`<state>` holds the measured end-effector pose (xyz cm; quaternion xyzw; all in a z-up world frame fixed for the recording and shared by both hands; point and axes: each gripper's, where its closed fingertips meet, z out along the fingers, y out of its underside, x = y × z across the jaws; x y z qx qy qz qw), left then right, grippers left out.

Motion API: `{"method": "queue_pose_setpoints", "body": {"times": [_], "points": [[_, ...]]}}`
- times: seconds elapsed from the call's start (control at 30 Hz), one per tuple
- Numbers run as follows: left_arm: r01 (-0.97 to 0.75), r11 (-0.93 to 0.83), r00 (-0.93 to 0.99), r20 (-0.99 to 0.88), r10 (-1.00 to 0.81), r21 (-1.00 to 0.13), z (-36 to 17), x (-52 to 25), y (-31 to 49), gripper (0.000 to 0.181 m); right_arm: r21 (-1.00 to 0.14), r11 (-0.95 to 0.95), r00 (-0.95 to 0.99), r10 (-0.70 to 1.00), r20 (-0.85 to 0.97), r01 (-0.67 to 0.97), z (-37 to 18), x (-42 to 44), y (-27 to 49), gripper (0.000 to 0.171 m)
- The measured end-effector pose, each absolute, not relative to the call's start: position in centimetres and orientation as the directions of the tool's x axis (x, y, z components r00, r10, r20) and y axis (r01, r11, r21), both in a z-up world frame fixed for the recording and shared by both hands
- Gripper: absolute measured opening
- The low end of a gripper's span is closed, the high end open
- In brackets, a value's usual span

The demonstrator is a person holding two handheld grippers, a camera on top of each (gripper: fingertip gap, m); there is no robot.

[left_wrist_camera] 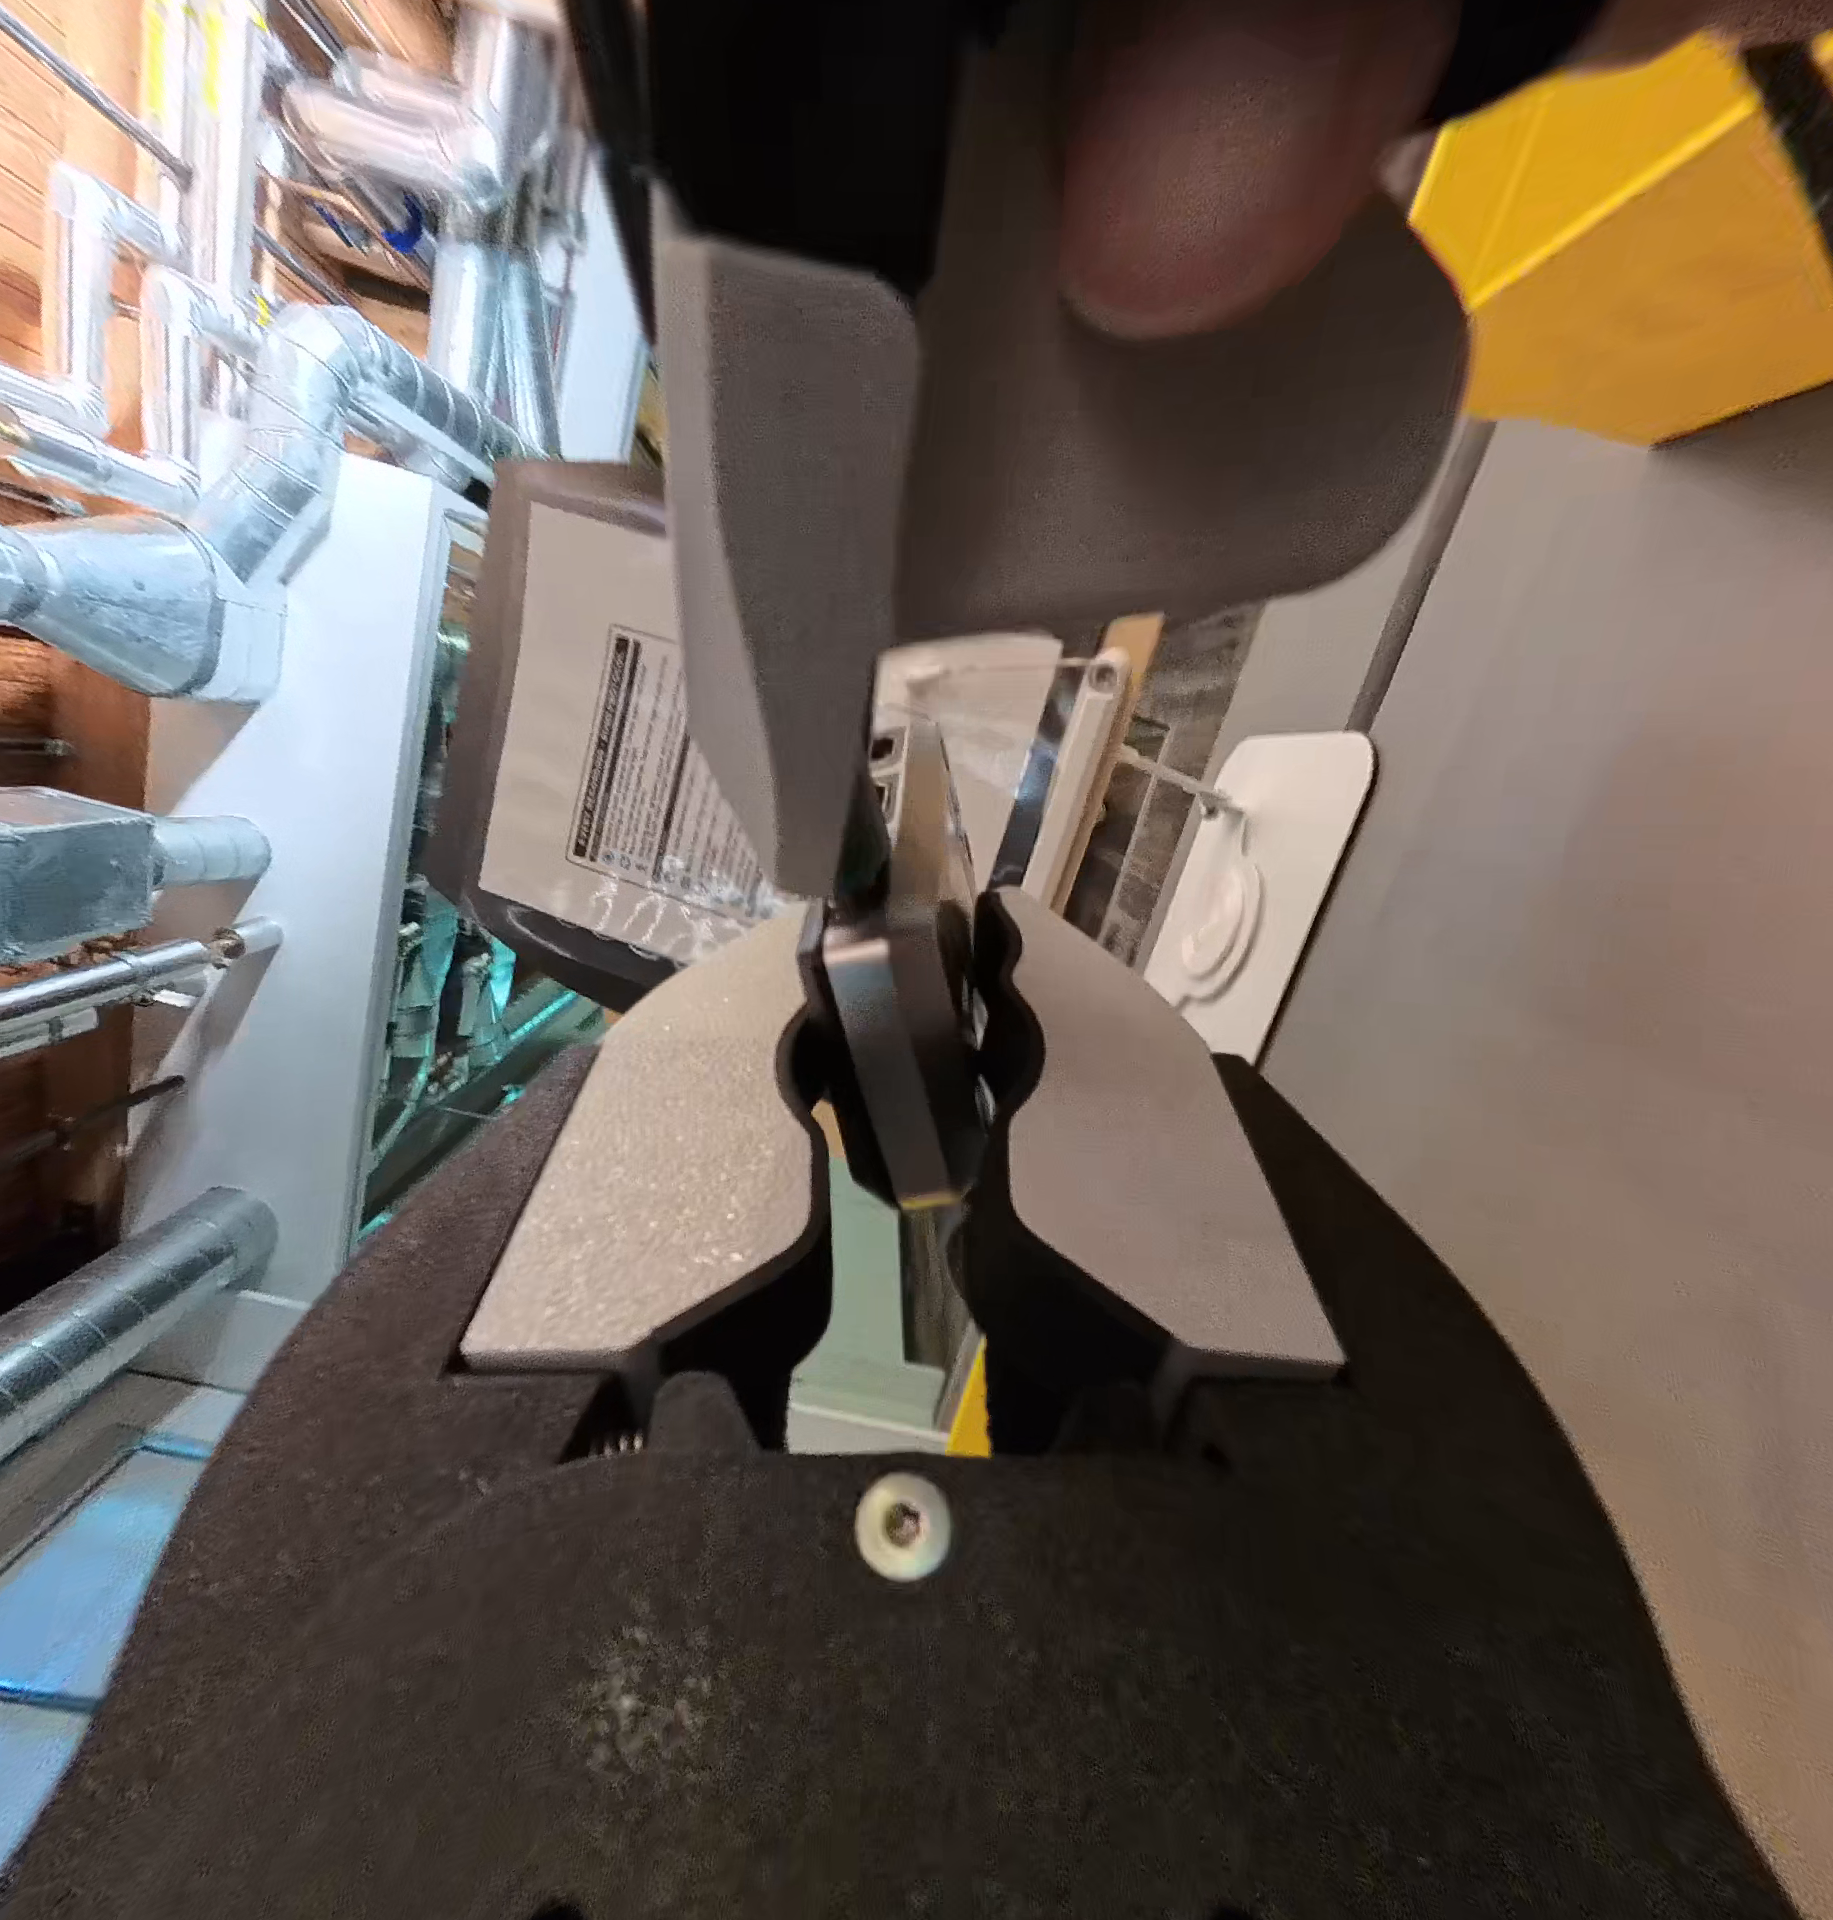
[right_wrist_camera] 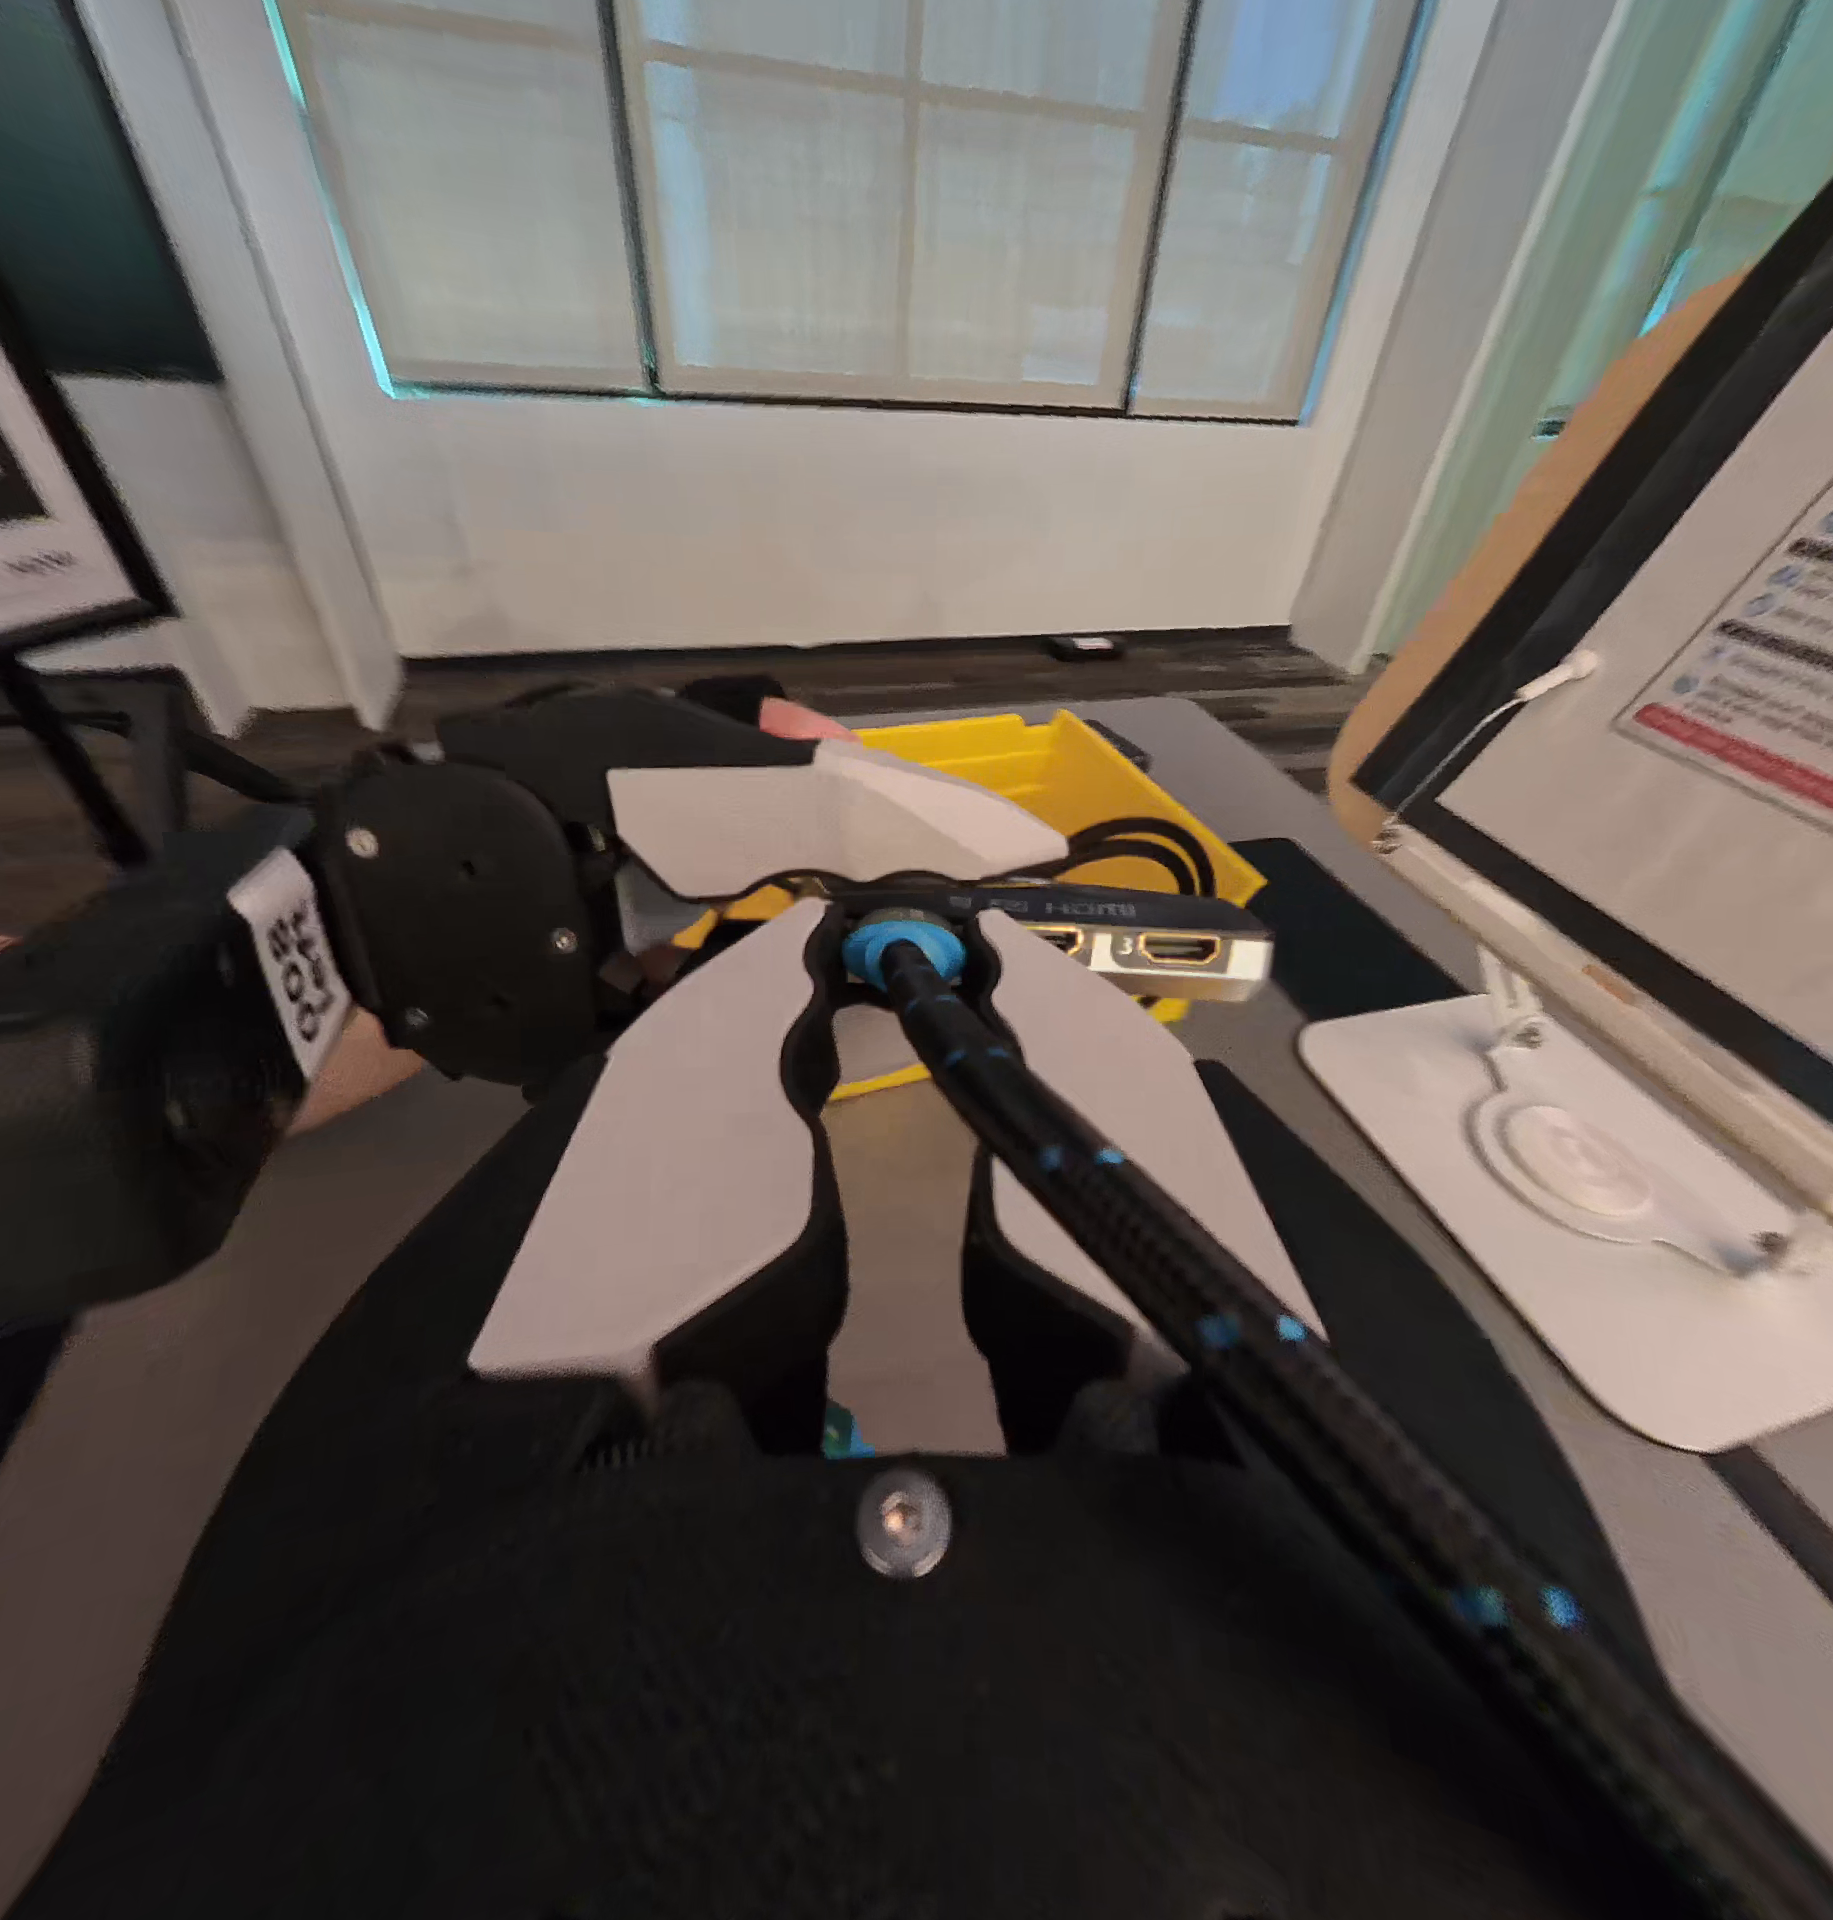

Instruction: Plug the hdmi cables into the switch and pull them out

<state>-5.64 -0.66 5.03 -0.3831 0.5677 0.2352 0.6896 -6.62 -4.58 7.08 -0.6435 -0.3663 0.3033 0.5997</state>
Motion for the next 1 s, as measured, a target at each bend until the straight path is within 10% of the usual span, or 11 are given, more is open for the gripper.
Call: {"method": "queue_pose_setpoints", "body": {"times": [0.03,0.4,1.0], "points": [[-0.753,0.609,0.251,-0.964,-0.084,-0.249,5.2,-5.5,-0.9,0.026,-0.996,-0.029,0.522,0.853,0.017,0.080,7.3,-6.4,-4.8,0.021],[-0.795,0.542,0.239,-0.962,-0.134,-0.273,4.8,-5.3,-1.1,0.051,-0.997,-0.037,0.477,0.879,0.001,0.070,6.8,-5.8,-4.6,0.021],[-0.824,0.507,0.192,-0.966,-0.174,-0.255,3.1,-5.0,-0.6,0.028,-0.994,-0.054,0.493,0.870,0.000,0.096,6.2,-5.4,-4.2,0.022]]}}
